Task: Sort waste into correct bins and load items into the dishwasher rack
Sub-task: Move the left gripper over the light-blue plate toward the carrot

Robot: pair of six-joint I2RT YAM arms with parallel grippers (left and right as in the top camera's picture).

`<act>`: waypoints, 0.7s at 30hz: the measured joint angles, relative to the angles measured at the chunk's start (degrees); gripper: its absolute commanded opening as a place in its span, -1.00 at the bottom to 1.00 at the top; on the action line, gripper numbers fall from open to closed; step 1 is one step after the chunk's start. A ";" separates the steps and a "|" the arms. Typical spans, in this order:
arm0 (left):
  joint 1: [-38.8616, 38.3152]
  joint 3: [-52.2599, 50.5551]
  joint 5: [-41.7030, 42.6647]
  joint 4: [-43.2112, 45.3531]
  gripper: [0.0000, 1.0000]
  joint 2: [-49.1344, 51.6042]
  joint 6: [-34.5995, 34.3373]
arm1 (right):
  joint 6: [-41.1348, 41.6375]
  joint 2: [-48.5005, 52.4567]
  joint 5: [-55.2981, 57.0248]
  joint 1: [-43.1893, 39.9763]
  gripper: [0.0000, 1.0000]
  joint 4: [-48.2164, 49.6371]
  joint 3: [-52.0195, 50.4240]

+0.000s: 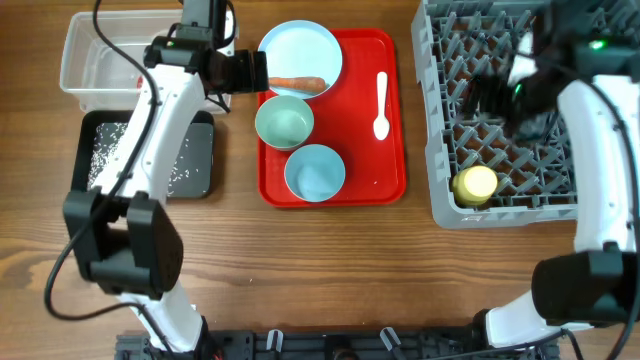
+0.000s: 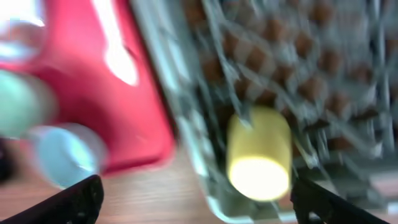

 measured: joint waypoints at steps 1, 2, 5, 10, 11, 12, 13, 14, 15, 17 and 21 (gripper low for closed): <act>0.00 0.00 0.00 -0.15 0.99 -0.76 0.00 | -0.28 -0.02 -0.85 0.28 0.88 0.83 2.12; -0.13 0.00 0.13 -0.35 0.99 -1.88 0.00 | -0.48 -0.09 -1.62 0.68 0.86 1.70 3.72; -0.68 0.00 2.51 -0.81 0.99 -5.05 -0.04 | -0.72 -0.28 -3.58 3.45 0.75 5.44 5.88; -4.26 0.11 7.08 -1.40 1.00 -6.40 -0.07 | -0.48 -0.22 -4.63 8.24 0.67 8.90 5.90; -5.22 0.11 7.41 -1.64 1.00 -6.38 -0.07 | -0.48 -0.20 -4.68 9.14 0.65 9.20 5.90; -6.58 0.11 7.74 -1.77 1.00 -6.29 -0.09 | -0.46 -0.15 -4.72 10.23 0.63 9.62 5.90; -7.50 0.11 7.91 -1.79 1.00 -6.29 -0.24 | -0.48 -0.11 -4.85 10.97 0.62 9.97 5.90; -8.76 0.11 8.00 -1.84 0.99 -6.29 -0.76 | -0.24 0.00 -4.92 11.76 0.61 10.64 5.90; -9.62 0.11 7.96 -1.86 1.00 -6.29 -1.25 | -0.07 0.15 -5.05 12.39 0.59 11.30 5.90; -11.43 0.11 7.28 -1.99 0.99 -6.21 -2.71 | 0.17 0.57 -5.05 13.09 0.56 11.96 5.90; -13.53 0.11 5.46 -2.27 0.97 -5.66 -5.09 | 1.46 2.08 -5.05 13.35 0.51 12.74 5.90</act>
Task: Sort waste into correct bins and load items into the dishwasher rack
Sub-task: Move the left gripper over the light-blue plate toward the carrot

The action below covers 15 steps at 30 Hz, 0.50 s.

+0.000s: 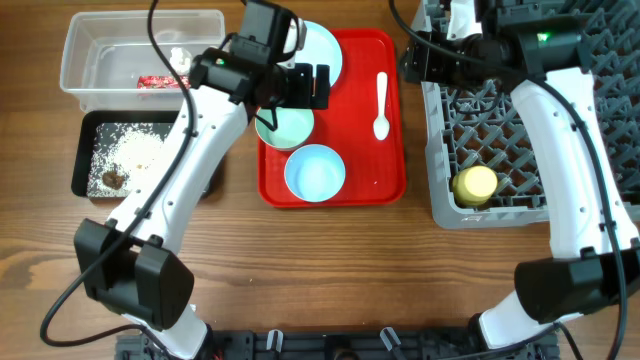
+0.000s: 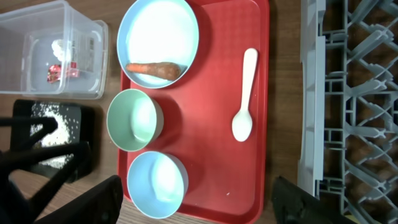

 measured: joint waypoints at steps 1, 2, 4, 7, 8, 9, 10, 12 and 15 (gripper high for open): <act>-0.31 0.00 -0.35 0.00 0.97 0.17 -0.57 | 0.22 0.31 0.00 0.00 0.50 0.39 0.00; -0.68 0.00 -0.66 -0.02 0.97 0.52 -1.49 | 0.44 0.50 0.04 0.00 0.51 0.61 0.00; -1.33 0.00 -1.60 0.00 0.96 1.38 -2.97 | 1.42 0.61 0.42 0.00 0.50 0.68 0.00; -2.32 0.00 -2.75 0.02 0.97 3.69 -4.72 | 2.47 0.61 0.96 -0.07 0.50 0.57 0.00; -2.62 0.00 -2.95 0.02 0.97 4.57 -5.07 | 2.62 0.61 1.01 -0.13 0.49 0.57 0.00; -2.95 0.00 -3.19 0.02 0.97 5.79 -5.44 | 2.69 0.61 1.16 -0.17 0.49 0.57 0.00; -3.19 0.00 -3.30 0.04 0.97 6.67 -5.62 | 2.82 0.61 1.27 -0.26 0.49 0.57 0.00; -3.69 0.00 -3.34 0.11 0.97 8.96 -6.01 | 2.82 0.61 1.53 -0.33 0.48 0.57 0.00; -4.09 0.00 -3.34 0.20 0.92 11.08 -6.91 | 2.84 0.61 1.57 -0.33 0.48 0.57 0.00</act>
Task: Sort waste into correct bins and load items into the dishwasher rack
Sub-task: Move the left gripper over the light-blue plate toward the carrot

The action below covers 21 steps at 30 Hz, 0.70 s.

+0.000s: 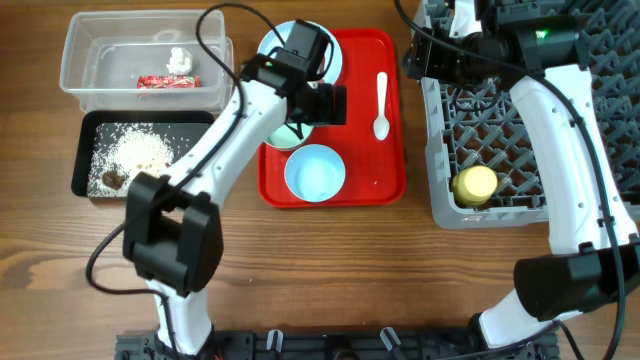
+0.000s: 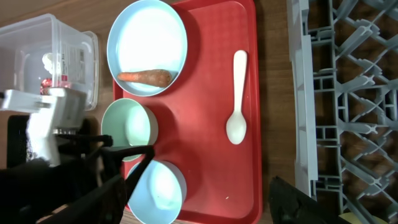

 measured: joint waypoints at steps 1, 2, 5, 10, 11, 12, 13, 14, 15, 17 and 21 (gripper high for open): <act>0.00 0.00 0.00 0.00 0.92 0.35 -0.33 | 0.00 0.00 0.02 0.00 0.48 0.00 0.00; 0.00 0.00 -0.20 0.00 0.92 0.52 -0.57 | -0.02 0.00 0.02 0.00 0.48 0.00 0.00; 0.00 0.00 -1.73 0.02 0.93 0.52 -1.29 | -0.02 0.00 0.00 0.00 0.48 0.00 0.00; 0.00 -0.02 -4.68 2.67 0.84 1.09 -2.34 | -0.04 0.00 0.00 0.00 0.48 0.00 0.00; 0.00 -0.02 -4.92 3.10 0.75 1.44 -2.54 | -0.04 0.00 0.00 0.00 0.48 -0.02 0.00; 0.00 -0.02 -5.14 3.56 0.69 2.05 -2.80 | -0.04 0.00 0.02 0.00 0.48 -0.02 0.00; 0.00 -0.02 -5.33 3.74 0.66 2.67 -3.02 | -0.04 0.00 0.02 0.00 0.48 -0.04 0.00; 0.00 -0.02 -5.84 3.74 0.49 3.58 -3.52 | -0.04 0.00 0.00 0.00 0.47 -0.07 0.00; 0.00 -0.02 -6.56 3.65 0.26 4.52 -4.00 | -0.04 0.00 0.02 0.00 0.48 -0.09 0.00; 0.07 -0.13 -8.24 3.50 -0.09 6.01 -5.75 | -0.26 0.00 0.02 0.00 0.48 -0.26 0.00; 1.01 -0.35 -9.88 3.93 -0.54 6.27 -7.67 | -0.50 0.00 0.44 0.00 0.48 -0.24 0.00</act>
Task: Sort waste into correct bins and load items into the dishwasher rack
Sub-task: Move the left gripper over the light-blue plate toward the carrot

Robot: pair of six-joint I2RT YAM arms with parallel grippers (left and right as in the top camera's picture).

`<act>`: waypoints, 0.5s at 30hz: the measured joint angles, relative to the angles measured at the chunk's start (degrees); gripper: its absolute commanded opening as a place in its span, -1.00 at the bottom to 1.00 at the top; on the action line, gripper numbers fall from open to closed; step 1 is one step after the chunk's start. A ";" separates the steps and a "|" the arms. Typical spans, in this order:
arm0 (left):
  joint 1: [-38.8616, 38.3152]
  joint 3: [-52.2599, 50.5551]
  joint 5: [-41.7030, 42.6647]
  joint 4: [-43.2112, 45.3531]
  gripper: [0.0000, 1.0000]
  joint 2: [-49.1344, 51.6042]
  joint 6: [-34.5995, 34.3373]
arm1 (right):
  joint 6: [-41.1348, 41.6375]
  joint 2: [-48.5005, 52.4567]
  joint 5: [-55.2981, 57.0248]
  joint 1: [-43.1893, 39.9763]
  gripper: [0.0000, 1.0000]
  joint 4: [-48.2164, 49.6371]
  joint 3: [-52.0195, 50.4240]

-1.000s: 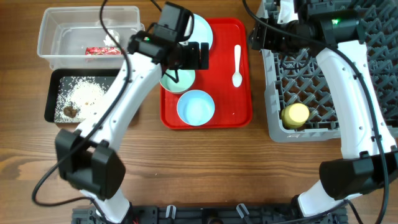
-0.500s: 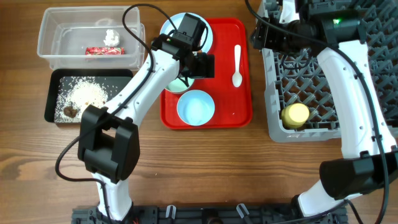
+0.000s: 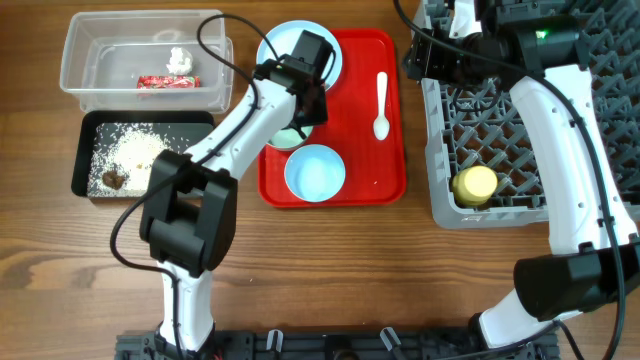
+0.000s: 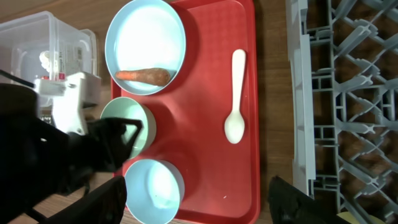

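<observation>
A red tray [image 3: 370, 160] carries a light blue plate [image 4: 146, 43] with a carrot [image 4: 143, 76] on it. It also holds a green bowl [image 4: 142, 127], a blue bowl [image 3: 315, 172] and a white spoon [image 3: 381, 105]. My left gripper [image 3: 303, 108] hangs over the green bowl's near side, its jaws apparently apart and empty. My right gripper [image 4: 199, 208] is high over the tray's right edge, open wide with nothing in it. The grey dishwasher rack [image 3: 520, 150] holds a yellow cup [image 3: 475, 184].
A clear bin [image 3: 90, 60] at the back left contains a red wrapper [image 3: 166, 81] and a white scrap. In front of it a black bin [image 3: 190, 160] holds rice and brown scraps. The left arm lies across the plate in the overhead view.
My left gripper was stretched over the tray between the two bowls. It now sits further left, pointing down at the green bowl. The right arm and the tray's items have not moved.
My left gripper started at the plate's left edge beside the carrot, with the right arm over the rack near the yellow cup. Then the right arm stood at the rack's back left corner. The left gripper shifted over the bowls and now sits at the green one.
</observation>
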 measured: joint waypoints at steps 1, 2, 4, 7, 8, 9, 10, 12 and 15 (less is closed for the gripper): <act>0.26 0.00 -0.26 0.24 -0.60 -0.09 -0.35 | 0.00 0.00 0.15 0.00 0.48 0.00 0.00; 0.57 0.00 -0.46 0.39 -0.67 -0.09 -0.48 | 0.00 0.00 0.35 0.00 0.48 0.00 0.00; 1.11 0.00 -0.83 0.42 -0.92 -0.11 -0.72 | 0.00 0.00 0.48 0.00 0.48 0.00 0.00; 1.27 0.00 -1.20 0.22 -0.91 -0.09 -1.18 | 0.00 0.00 0.61 0.00 0.48 0.00 0.00; 1.27 0.00 -1.27 0.13 -0.92 -0.09 -1.25 | 0.00 0.00 0.63 0.00 0.48 0.00 0.00; 1.25 0.00 -1.27 0.13 -0.92 -0.09 -1.25 | -0.02 0.00 0.63 0.00 0.48 0.00 0.00; 1.25 0.00 -1.27 0.13 -0.92 -0.09 -1.25 | -0.02 0.00 0.61 0.00 0.48 0.00 0.00; 1.27 0.00 -1.16 0.13 -0.92 0.07 -1.27 | 0.00 0.00 0.61 0.00 0.48 0.00 0.00; 1.25 0.00 0.55 0.13 -0.92 0.79 -1.27 | -0.02 0.00 0.63 0.00 0.48 0.00 0.00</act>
